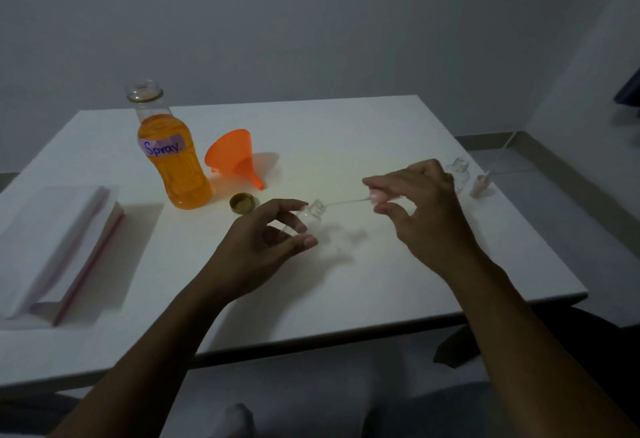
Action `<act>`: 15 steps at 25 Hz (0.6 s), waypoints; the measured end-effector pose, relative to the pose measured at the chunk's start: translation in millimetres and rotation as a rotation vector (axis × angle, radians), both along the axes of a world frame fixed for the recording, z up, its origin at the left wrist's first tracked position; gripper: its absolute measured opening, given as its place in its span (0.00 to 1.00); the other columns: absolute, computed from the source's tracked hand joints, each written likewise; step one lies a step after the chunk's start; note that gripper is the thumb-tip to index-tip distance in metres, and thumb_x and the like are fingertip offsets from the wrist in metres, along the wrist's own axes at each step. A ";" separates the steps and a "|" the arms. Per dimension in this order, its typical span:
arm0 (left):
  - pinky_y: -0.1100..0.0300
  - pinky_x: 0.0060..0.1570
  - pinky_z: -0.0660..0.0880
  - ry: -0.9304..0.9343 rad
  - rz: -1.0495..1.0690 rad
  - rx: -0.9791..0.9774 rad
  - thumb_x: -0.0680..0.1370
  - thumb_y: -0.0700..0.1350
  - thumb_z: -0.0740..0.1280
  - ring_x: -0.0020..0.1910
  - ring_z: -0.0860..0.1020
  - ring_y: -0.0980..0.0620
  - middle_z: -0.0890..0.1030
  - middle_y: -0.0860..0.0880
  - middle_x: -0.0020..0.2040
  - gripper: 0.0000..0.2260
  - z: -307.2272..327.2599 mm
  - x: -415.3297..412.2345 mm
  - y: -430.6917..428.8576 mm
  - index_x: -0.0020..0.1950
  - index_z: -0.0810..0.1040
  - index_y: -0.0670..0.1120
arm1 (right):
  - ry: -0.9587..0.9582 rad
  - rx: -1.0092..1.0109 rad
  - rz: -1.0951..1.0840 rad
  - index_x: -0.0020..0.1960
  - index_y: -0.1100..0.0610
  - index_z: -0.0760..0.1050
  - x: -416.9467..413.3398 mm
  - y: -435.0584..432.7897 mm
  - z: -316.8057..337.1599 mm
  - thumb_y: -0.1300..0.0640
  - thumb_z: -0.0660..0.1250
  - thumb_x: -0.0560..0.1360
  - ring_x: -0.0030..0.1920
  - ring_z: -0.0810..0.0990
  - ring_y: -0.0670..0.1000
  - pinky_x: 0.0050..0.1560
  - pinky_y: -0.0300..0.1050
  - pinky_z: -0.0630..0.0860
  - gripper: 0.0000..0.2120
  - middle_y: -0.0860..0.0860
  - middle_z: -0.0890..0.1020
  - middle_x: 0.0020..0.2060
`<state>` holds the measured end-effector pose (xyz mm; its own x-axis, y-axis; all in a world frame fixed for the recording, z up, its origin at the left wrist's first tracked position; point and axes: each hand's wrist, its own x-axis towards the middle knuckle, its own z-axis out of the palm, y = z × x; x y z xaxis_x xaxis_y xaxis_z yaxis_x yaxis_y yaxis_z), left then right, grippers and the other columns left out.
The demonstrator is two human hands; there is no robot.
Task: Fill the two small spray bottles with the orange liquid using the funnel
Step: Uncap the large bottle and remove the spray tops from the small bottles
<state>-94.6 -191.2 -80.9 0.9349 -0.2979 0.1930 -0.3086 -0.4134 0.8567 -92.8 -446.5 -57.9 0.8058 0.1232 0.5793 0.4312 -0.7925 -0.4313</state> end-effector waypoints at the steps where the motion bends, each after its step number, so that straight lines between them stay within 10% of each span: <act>1: 0.47 0.46 0.81 0.016 -0.002 -0.014 0.71 0.54 0.72 0.43 0.84 0.54 0.80 0.63 0.51 0.19 -0.4 0.7 -1.6 0.60 0.76 0.51 | -0.036 0.013 -0.039 0.57 0.55 0.84 2.1 -5.4 -0.1 0.65 0.76 0.71 0.53 0.76 0.51 0.52 0.46 0.72 0.16 0.47 0.86 0.49; 8: 0.57 0.50 0.80 -0.004 0.059 -0.085 0.72 0.52 0.73 0.50 0.82 0.60 0.84 0.56 0.52 0.18 -8.3 9.5 -33.6 0.59 0.76 0.50 | 0.182 0.424 -0.140 0.56 0.56 0.83 26.0 -3.9 -23.8 0.61 0.75 0.73 0.44 0.85 0.45 0.45 0.32 0.80 0.12 0.49 0.86 0.47; 15: 0.63 0.52 0.78 -0.004 0.060 -0.131 0.68 0.51 0.77 0.49 0.81 0.58 0.82 0.55 0.52 0.21 -21.8 19.2 -70.4 0.58 0.77 0.49 | 0.135 0.346 -0.186 0.49 0.57 0.83 47.2 4.9 -50.5 0.58 0.71 0.75 0.38 0.84 0.43 0.41 0.44 0.83 0.05 0.49 0.86 0.38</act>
